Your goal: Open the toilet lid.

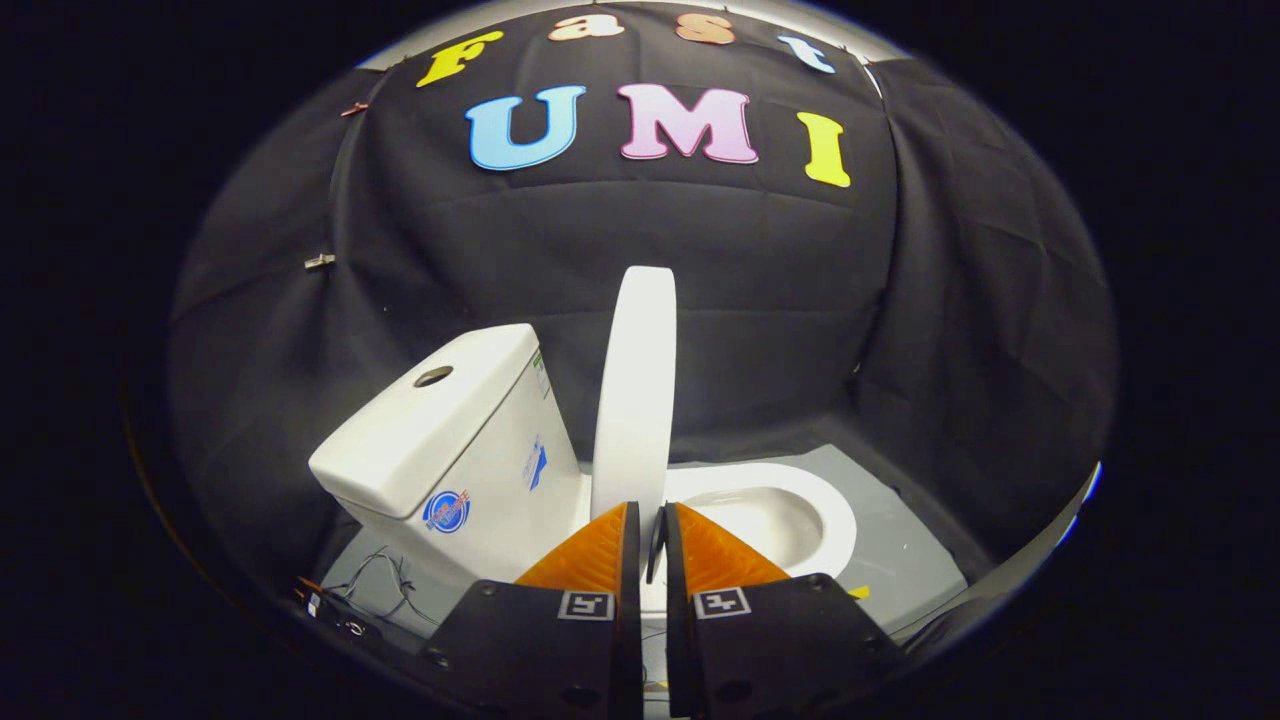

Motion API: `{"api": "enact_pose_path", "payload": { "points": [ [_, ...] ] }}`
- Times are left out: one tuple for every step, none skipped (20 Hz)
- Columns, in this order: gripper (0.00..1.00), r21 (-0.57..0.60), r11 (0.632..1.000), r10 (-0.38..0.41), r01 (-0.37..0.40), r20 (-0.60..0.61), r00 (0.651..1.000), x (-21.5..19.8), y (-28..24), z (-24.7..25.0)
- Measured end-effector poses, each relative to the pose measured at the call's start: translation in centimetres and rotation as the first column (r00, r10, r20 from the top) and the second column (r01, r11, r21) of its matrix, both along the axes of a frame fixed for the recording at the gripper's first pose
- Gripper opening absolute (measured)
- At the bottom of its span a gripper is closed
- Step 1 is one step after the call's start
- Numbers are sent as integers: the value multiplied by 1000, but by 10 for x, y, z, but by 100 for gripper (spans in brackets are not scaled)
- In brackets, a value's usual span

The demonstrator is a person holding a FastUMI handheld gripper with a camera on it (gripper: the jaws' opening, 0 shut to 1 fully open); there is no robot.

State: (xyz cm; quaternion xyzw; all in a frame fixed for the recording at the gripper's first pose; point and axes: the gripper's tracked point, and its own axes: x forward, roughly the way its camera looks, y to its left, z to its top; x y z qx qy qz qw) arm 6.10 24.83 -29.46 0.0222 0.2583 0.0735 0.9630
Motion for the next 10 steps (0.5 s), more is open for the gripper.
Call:
{"api": "enact_pose_path", "payload": {
  "points": [
    [14, -3, 1000, 6, -6, 4, 1000, -1, 6, 1],
    [14, 1, 1000, 12, -12, 6, 1000, -2, 13, 3],
    [14, 3, 1000, 21, -21, 7, 1000, -2, 19, 5],
    [14, 4, 1000, 29, -29, 10, 1000, -2, 25, 5],
    [14, 1, 999, 37, -37, 13, 999, -3, 30, 6],
    [14, -4, 999, 43, -43, 17, 999, -4, 37, 6],
    [14, -10, 999, 50, -50, 21, 999, -4, 42, 6],
    [14, -21, 998, 60, -59, 27, 998, -6, 48, 7],
    [14, -33, 997, 71, -70, 33, 997, -7, 54, 7],
    [14, -48, 996, 82, -80, 40, 996, -7, 61, 7]
  ]
}}
